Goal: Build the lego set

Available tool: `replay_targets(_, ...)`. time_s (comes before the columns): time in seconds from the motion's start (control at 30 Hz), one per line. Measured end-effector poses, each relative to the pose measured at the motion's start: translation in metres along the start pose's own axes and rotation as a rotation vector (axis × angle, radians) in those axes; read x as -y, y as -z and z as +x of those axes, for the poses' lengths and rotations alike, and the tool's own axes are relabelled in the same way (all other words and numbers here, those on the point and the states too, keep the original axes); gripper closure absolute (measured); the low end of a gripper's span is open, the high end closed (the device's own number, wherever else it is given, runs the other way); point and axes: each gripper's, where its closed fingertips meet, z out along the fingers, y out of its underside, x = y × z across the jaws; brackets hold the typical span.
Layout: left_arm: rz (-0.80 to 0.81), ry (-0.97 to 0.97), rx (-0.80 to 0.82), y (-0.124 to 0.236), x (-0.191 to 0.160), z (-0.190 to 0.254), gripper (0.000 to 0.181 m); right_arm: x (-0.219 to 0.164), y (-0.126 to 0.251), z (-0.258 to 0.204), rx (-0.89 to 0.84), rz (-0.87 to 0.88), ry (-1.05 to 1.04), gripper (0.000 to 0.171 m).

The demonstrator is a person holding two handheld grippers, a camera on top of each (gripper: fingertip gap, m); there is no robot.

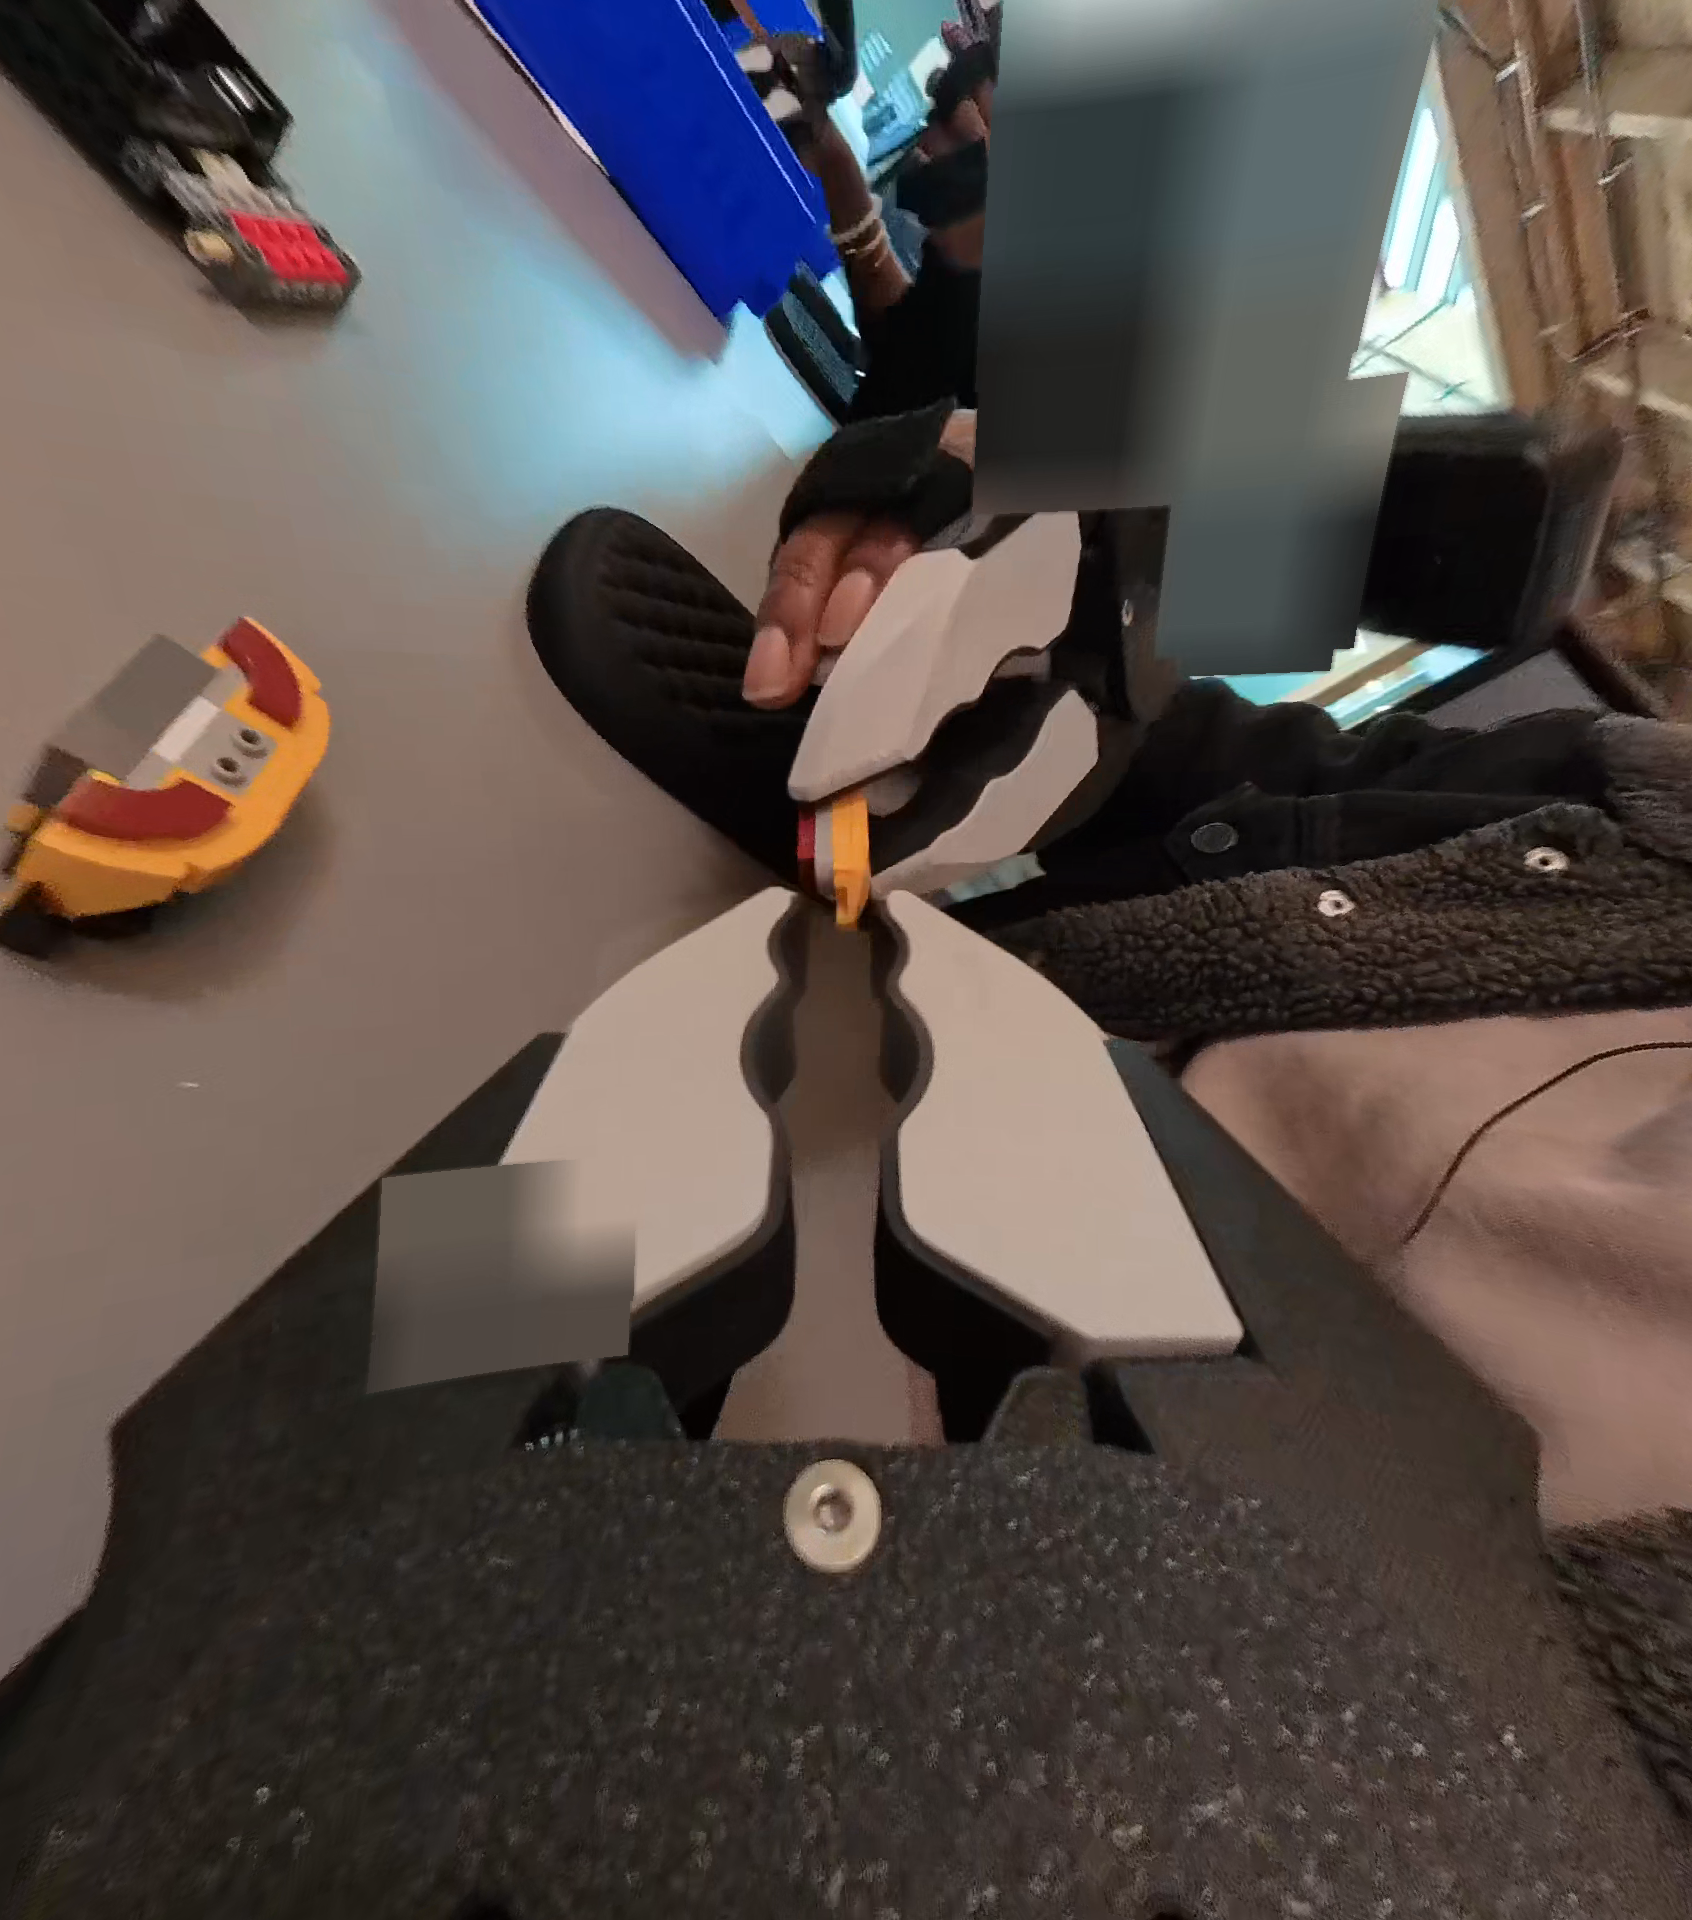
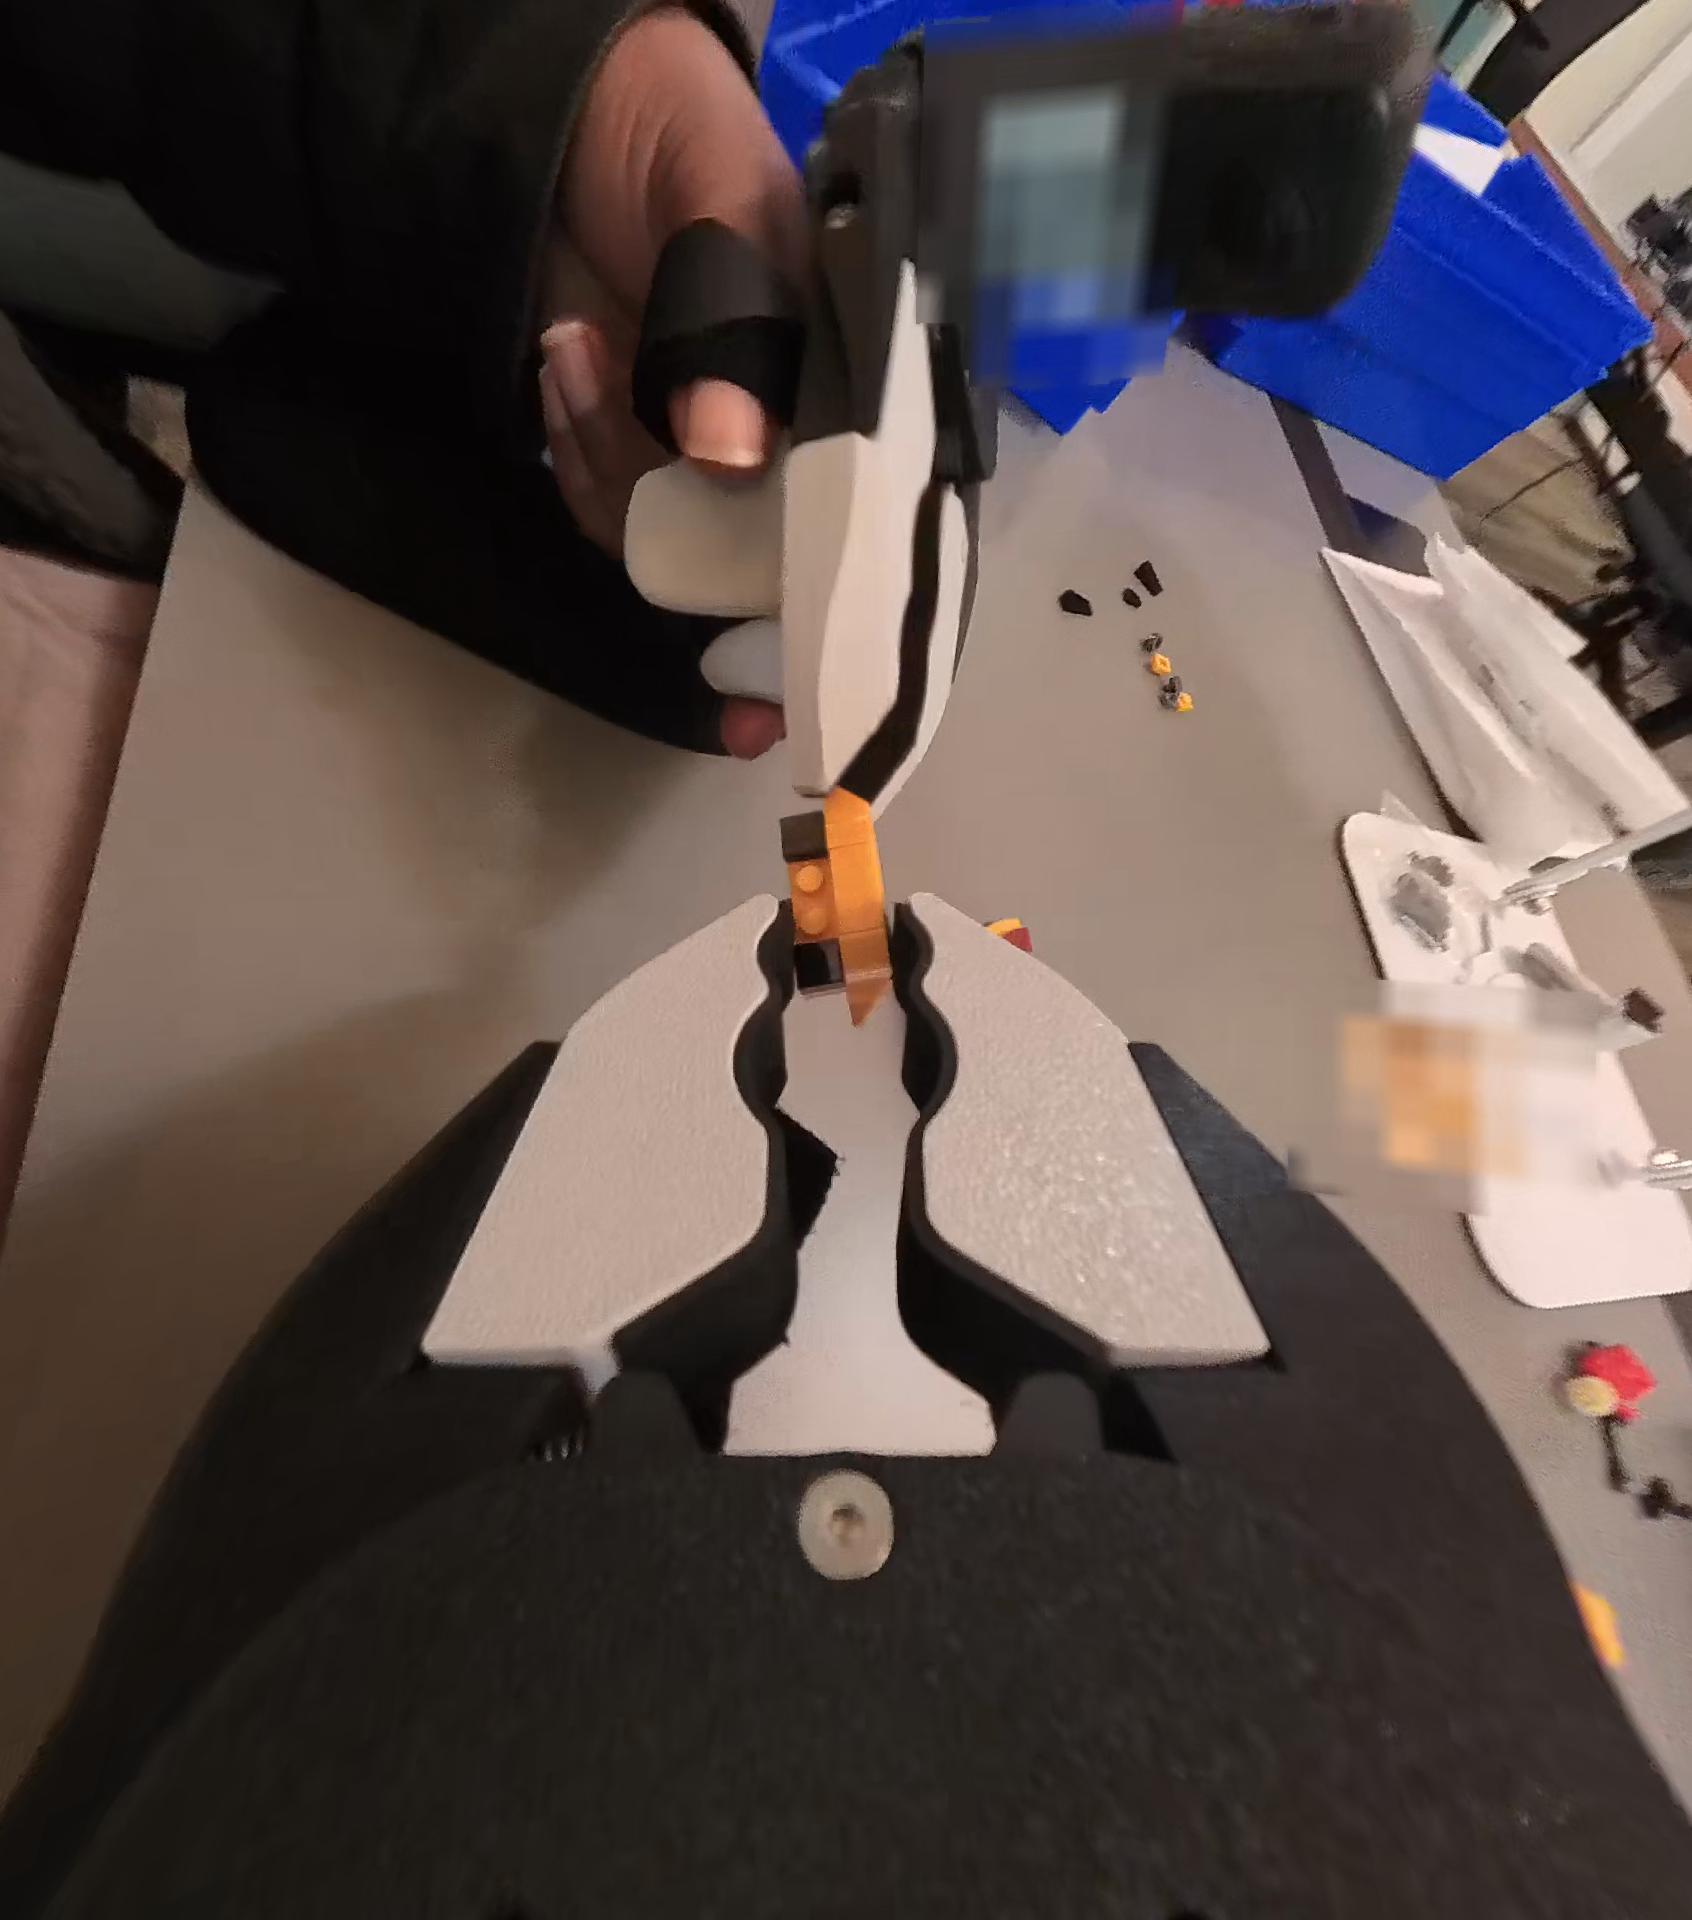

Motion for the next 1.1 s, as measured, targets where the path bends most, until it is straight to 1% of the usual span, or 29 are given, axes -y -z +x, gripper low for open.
replay_targets(0.03,0.008,-0.036,0.021,0.002,0.002,-0.002,0.166,0.000,0.000,0.002,0.006,0.011,-0.032,0.153)
replay_targets(0.1,0.016,-0.106,0.043,0.006,0.005,-0.002,0.162,-0.001,0.000,0.006,0.026,0.031,-0.097,0.153)
replay_targets(0.17,0.017,-0.235,0.107,0.008,0.009,-0.007,0.157,-0.002,0.000,0.010,0.037,0.042,-0.162,0.154)
replay_targets(0.23,-0.004,-0.375,0.174,0.010,0.012,-0.014,0.156,-0.003,0.000,0.018,0.026,0.048,-0.208,0.154)
replay_targets(0.3,-0.037,-0.466,0.223,0.011,0.016,-0.023,0.154,-0.005,0.000,0.025,0.024,0.048,-0.249,0.154)
replay_targets(0.43,-0.057,-0.632,0.240,0.007,0.031,-0.026,0.153,-0.006,-0.001,0.037,0.035,0.045,-0.313,0.154)
replay_targets(0.5,-0.045,-0.693,0.220,0.004,0.038,-0.023,0.154,-0.006,-0.002,0.040,0.054,0.046,-0.327,0.154)
replay_targets(0.63,-0.012,-0.756,0.192,-0.004,0.041,-0.017,0.157,-0.009,-0.004,0.041,0.089,0.040,-0.315,0.153)
replay_targets(0.73,-0.032,-0.796,0.254,-0.005,0.038,-0.025,0.159,-0.012,-0.008,0.040,0.114,0.038,-0.321,0.153)
replay_targets(0.8,-0.044,-0.793,0.297,-0.003,0.037,-0.031,0.164,-0.015,-0.012,0.039,0.134,0.034,-0.322,0.153)
replay_targets(0.97,-0.105,-0.793,0.366,-0.005,0.019,-0.037,0.164,-0.023,-0.018,0.023,0.207,0.006,-0.321,0.152)
replay_targets(1.07,-0.118,-0.846,0.456,-0.003,0.014,-0.036,0.164,-0.029,-0.018,0.019,0.199,-0.024,-0.370,0.150)
replay_targets(1.1,-0.112,-0.869,0.497,-0.001,0.014,-0.036,0.164,-0.032,-0.017,0.020,0.188,-0.043,-0.399,0.146)
